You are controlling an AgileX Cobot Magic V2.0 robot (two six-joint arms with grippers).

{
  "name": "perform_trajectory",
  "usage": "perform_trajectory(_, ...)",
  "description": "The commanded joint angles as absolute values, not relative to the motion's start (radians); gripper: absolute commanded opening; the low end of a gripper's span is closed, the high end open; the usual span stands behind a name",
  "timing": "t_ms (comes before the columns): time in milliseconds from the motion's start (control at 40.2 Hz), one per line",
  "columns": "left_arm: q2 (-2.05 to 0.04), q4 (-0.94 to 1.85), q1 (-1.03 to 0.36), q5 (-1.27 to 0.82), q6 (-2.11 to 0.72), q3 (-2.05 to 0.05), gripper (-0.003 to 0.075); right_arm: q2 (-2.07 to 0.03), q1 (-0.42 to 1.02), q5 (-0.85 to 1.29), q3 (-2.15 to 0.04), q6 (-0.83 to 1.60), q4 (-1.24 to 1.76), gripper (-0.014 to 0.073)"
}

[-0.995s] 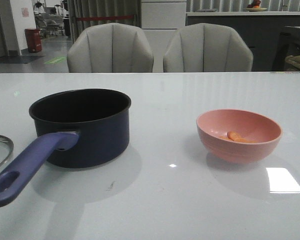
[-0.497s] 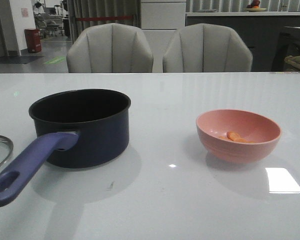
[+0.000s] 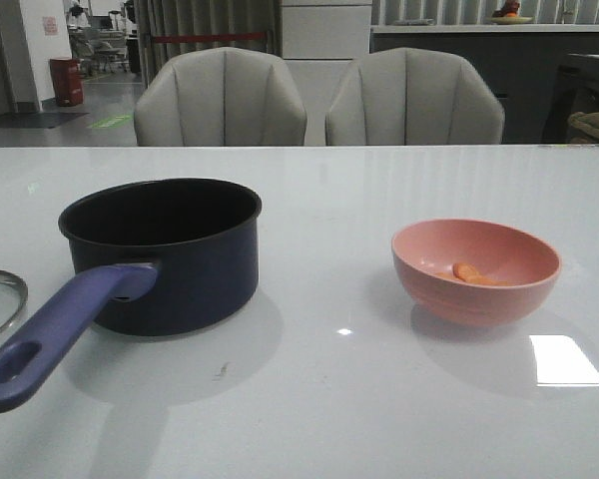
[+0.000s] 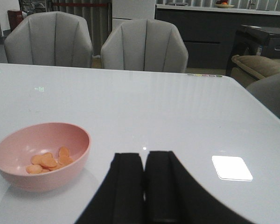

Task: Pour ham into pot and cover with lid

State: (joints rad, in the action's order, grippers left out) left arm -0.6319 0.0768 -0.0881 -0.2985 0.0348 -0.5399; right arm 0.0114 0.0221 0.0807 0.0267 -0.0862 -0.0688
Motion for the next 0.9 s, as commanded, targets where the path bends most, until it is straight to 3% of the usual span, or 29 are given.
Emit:
perform_trajectory(0,-0.533,0.075,-0.139,-0.188,0.035,-0.52,0.0551,0.031,0.016,0.0,0.021,-0.08,-0.084,0.0145)
perform_trajectory(274,-0.226,0.066,-0.235,-0.239,0.035,-0.386,0.0551,0.03,0.016,0.0,0.021,-0.08,-0.084,0.0145)
perform_trajectory(423,-0.116,0.063,-0.251,-0.117,0.035,-0.296,0.0551,0.03,0.016,0.0,0.021,-0.08,-0.084,0.0145)
perform_trajectory(870,-0.09,0.054,-0.276,-0.136,0.035,-0.271,0.0551,0.029,0.017,-0.099,0.01,-0.075,-0.087,0.0145)
